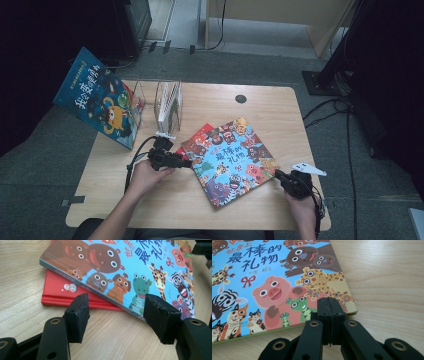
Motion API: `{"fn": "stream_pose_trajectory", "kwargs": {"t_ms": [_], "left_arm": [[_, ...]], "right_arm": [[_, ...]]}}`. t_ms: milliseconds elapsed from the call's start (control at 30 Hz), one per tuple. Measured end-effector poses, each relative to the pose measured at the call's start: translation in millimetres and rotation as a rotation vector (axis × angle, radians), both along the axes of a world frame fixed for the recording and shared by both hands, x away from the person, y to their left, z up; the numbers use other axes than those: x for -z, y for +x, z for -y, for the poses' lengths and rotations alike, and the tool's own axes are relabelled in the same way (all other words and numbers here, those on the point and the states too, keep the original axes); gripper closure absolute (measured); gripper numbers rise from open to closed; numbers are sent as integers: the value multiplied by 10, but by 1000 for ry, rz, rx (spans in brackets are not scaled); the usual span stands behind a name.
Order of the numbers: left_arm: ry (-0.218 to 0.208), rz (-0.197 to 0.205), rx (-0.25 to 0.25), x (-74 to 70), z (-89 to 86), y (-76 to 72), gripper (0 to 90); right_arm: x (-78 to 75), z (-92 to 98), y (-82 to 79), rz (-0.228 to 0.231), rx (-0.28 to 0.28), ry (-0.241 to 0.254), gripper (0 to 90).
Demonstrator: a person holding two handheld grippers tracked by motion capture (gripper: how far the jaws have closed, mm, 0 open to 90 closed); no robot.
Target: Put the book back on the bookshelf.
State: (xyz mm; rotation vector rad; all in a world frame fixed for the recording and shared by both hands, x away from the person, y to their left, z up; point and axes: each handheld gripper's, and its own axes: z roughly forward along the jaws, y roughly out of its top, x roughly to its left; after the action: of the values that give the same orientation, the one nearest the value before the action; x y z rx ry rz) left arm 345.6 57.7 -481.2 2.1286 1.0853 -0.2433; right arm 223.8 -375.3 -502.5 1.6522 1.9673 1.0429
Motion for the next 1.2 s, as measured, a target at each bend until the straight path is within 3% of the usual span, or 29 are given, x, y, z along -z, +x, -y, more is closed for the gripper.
{"fn": "stream_pose_trajectory", "kwargs": {"t_ms": [167,567,900,1200], "left_arm": [[-10,7,-12,-16,-52,5,377],[-7,18,-70,6,-217,36,374],[19,30,-91,64,-197,110,375],[19,4,-69,122,-123,109,382]], "right_arm": [[19,-2,-11,-25,-17,-21,900],[46,111,181,-12,-24,10,900],[62,183,409,-10,-21,22,899],[97,185,547,-8,-13,24,900]]}}
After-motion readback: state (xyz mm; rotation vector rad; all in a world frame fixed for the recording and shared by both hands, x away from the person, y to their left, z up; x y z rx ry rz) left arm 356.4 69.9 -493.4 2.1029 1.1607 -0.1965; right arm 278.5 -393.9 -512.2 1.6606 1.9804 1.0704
